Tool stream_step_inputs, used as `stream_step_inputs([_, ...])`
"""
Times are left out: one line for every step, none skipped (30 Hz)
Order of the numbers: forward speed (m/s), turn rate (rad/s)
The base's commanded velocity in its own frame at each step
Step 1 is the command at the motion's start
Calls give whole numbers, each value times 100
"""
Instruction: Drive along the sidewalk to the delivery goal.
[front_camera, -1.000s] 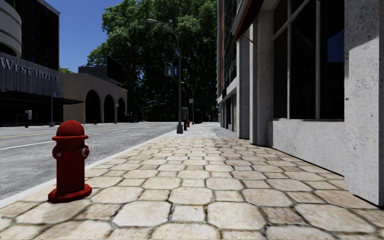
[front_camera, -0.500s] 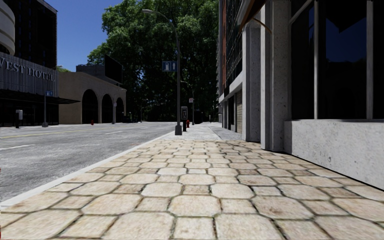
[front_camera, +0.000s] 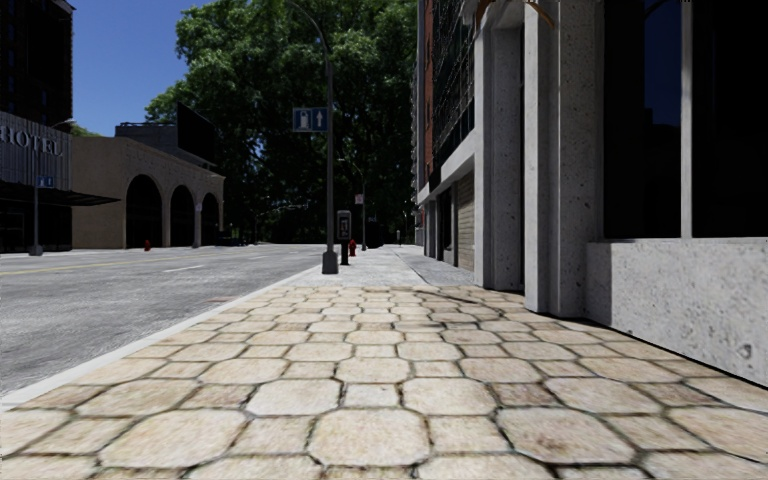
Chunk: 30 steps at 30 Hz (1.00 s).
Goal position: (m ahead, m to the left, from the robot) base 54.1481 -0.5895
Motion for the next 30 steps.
stream_step_inputs([200,0])
stream_step_inputs([200,0])
stream_step_inputs([200,0])
stream_step_inputs([200,0])
stream_step_inputs([200,0])
stream_step_inputs([200,0])
stream_step_inputs([200,0])
stream_step_inputs([200,0])
stream_step_inputs([200,0])
stream_step_inputs([200,0])
stream_step_inputs([200,0])
stream_step_inputs([200,0])
stream_step_inputs([200,0])
stream_step_inputs([200,0])
stream_step_inputs([200,0])
stream_step_inputs([200,0])
stream_step_inputs([200,0])
stream_step_inputs([200,0])
stream_step_inputs([200,0])
stream_step_inputs([200,0])
stream_step_inputs([200,0])
stream_step_inputs([200,0])
stream_step_inputs([200,0])
stream_step_inputs([200,0])
stream_step_inputs([200,0])
stream_step_inputs([200,0])
stream_step_inputs([200,0])
stream_step_inputs([200,0])
stream_step_inputs([200,0])
stream_step_inputs([200,0])
